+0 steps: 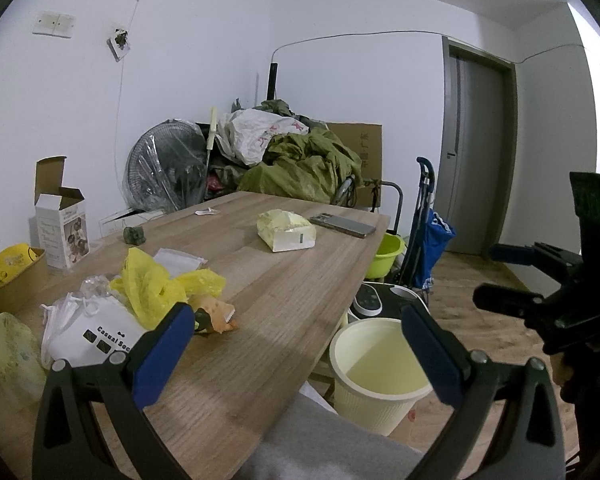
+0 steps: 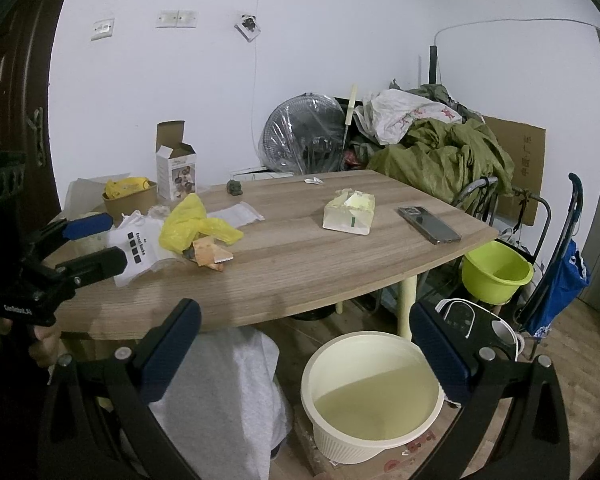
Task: Collect trash
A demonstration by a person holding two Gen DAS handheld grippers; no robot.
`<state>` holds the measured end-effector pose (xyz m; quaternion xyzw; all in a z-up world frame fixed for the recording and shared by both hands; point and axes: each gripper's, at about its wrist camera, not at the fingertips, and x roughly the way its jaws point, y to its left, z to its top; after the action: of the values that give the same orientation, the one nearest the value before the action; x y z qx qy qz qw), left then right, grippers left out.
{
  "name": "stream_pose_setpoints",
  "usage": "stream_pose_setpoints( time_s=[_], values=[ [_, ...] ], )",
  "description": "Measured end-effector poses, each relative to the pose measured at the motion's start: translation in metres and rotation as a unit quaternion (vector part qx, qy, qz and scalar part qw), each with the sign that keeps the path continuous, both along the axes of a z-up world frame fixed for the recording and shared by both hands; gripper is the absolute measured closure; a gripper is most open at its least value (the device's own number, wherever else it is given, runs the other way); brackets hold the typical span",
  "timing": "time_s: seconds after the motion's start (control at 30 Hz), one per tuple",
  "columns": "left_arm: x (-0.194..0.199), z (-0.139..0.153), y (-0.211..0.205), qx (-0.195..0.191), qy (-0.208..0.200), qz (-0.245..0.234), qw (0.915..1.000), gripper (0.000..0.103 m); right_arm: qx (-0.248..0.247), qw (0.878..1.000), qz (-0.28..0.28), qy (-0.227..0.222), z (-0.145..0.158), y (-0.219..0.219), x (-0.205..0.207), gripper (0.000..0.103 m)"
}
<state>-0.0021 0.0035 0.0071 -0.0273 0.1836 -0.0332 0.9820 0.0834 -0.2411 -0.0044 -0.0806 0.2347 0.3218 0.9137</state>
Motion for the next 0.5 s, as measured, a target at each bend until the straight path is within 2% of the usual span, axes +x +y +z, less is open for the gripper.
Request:
stream_pose_setpoints(
  time_s=[0.5],
  values=[
    [0.0015,0.0036,0.0038,0.001,-0.004,0.004,1.0000,0.000,-0.001,1.000,0.002,-0.003,0.0007,-0.0008,0.0014,0.000]
  ],
)
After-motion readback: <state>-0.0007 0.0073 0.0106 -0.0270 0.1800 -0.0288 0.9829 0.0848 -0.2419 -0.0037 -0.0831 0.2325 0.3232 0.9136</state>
